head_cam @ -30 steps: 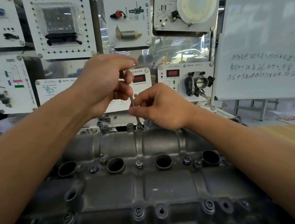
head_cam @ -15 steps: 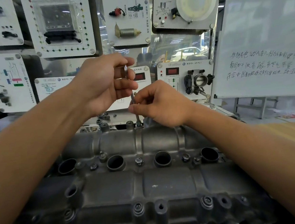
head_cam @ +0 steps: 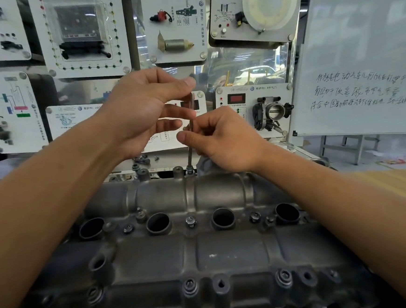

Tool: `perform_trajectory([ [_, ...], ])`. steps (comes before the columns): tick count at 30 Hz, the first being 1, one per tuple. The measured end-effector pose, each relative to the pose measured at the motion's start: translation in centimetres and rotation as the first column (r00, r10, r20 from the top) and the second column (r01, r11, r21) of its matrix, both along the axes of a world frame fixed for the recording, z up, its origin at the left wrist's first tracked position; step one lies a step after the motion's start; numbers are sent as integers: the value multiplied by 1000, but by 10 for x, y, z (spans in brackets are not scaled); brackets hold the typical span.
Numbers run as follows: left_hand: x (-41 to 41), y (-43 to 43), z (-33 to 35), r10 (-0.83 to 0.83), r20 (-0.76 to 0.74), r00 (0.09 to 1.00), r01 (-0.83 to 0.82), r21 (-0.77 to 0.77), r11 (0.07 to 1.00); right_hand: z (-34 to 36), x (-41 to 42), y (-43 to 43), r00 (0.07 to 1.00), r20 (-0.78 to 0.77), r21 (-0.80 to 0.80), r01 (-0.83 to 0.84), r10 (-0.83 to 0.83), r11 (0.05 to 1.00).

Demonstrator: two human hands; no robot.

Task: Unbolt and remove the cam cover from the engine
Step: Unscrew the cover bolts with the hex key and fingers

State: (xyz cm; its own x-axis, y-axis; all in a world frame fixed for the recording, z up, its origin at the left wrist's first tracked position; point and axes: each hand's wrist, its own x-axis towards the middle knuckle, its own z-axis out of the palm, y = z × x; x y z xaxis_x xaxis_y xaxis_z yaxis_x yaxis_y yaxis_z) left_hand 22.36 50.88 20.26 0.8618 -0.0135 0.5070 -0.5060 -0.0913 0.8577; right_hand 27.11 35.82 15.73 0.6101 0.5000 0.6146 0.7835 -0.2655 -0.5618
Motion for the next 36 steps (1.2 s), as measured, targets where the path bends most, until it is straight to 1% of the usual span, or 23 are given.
perform_trajectory([
  [3, -2, 2, 2, -13, 25, 1000, 12, 33, 999, 0, 0, 0, 1000, 10, -18, -1, 1, 1000],
  [6, -2, 7, 3, -61, -11, 998, 62, 40, 997, 1, 1, 0, 1000, 8, -36, 5, -5, 999],
  [9, -3, 11, 5, -134, -36, 990, 136, 74, 988, 1, 1, 0, 999, 25, -50, 25, -24, 998],
  [11, -4, 13, 6, -154, -42, 987, 158, 97, 983, 1, 0, 0, 999, 31, -61, 28, -26, 998],
  [13, -4, 10, 5, -134, -34, 990, 137, 128, 982, 1, 0, 0, 1000, 24, -71, 18, -16, 997],
  [15, -4, 5, 3, -70, -17, 997, 71, 137, 988, 1, 0, 0, 1000, 11, -85, 10, -9, 996],
  [17, -2, -1, 1, 0, 5, 1000, -1, 121, 993, 1, 0, 1, 1000, 11, -95, 2, -1, 995],
  [20, 1, -7, -2, 55, 4, 998, -55, 90, 994, 2, -3, 1, 1000, 23, -109, -5, 8, 994],
  [26, 7, -5, -2, 103, -23, 994, -102, 35, 994, 3, -5, 1, 999, 34, -133, 3, 2, 991],
  [33, 9, -5, 1, 144, -30, 989, -142, 39, 989, 3, -7, 0, 999, 51, -155, 4, 4, 988],
  [36, 9, -3, 2, 122, -50, 991, -123, -3, 992, 3, -6, 0, 998, 58, -160, 1, 8, 987],
])
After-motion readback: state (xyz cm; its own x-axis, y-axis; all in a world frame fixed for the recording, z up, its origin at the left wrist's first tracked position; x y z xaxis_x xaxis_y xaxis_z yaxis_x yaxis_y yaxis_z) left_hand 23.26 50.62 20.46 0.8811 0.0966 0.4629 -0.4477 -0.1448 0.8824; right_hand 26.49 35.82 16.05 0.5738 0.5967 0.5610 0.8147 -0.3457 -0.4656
